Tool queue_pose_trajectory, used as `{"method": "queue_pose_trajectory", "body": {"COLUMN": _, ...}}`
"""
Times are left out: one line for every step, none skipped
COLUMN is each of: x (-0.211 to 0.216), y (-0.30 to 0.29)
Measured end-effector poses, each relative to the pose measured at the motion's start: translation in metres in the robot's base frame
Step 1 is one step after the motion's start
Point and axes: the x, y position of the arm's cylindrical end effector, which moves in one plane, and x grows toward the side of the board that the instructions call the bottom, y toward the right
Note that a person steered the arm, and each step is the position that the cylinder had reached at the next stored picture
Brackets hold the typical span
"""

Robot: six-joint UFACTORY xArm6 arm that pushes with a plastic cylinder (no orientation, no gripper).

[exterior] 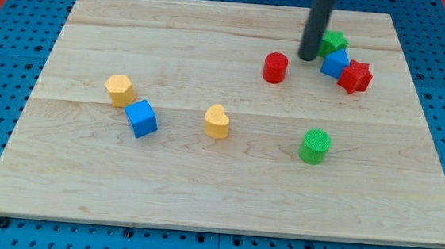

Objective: Move green star triangle into the red star

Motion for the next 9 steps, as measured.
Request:
{"method": "queue_pose_trajectory", "body": {"x": -0.015, "y": -0.034}}
{"method": "queue_pose_trajectory", "body": {"x": -0.056, "y": -0.029}}
{"method": "queue_pose_trajectory", "body": {"x": -0.063, "y": -0.011}}
{"method": "queue_pose_trajectory", "body": {"x": -0.062, "y": 0.036}}
{"method": "queue_pose_trajectory", "body": {"x": -0.057, "y": 0.053}}
{"method": "queue_pose_trajectory", "body": {"x": -0.033, "y": 0.063}}
{"method": "queue_pose_trajectory", "body": {"x": -0.007, "y": 0.077}}
{"method": "queue_pose_trajectory", "body": {"x": 0.002, "y": 0.079}}
{"method": "queue_pose_trajectory", "body": {"x": 0.002, "y": 0.058}}
